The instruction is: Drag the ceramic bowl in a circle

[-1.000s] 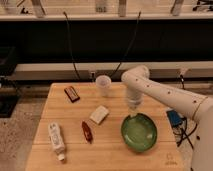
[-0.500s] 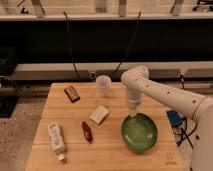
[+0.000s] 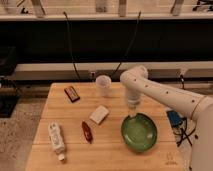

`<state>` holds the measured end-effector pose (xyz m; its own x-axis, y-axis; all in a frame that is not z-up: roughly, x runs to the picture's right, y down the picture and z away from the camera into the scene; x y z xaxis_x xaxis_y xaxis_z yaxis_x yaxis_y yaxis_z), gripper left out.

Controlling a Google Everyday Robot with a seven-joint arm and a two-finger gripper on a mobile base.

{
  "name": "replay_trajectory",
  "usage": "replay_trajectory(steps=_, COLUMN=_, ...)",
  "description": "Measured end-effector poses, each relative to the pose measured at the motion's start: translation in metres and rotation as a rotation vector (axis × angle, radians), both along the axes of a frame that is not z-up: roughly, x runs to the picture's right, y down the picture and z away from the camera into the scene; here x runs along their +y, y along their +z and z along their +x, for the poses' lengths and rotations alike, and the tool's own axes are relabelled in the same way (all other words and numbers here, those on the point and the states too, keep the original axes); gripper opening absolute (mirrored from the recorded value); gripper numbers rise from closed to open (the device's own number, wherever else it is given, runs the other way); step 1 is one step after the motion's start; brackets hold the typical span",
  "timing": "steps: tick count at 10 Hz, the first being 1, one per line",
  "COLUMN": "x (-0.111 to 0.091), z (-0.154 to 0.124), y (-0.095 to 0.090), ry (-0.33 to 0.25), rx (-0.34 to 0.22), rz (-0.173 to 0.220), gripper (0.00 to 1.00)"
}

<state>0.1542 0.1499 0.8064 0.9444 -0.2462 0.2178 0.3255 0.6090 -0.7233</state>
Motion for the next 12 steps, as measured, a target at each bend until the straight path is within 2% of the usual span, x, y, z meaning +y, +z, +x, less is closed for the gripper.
replay_trajectory(steps=12, x=0.0047, z=-0.0040, y=-0.0010, ry=-0.023, rx=-0.004, rz=-0.007, gripper=0.00)
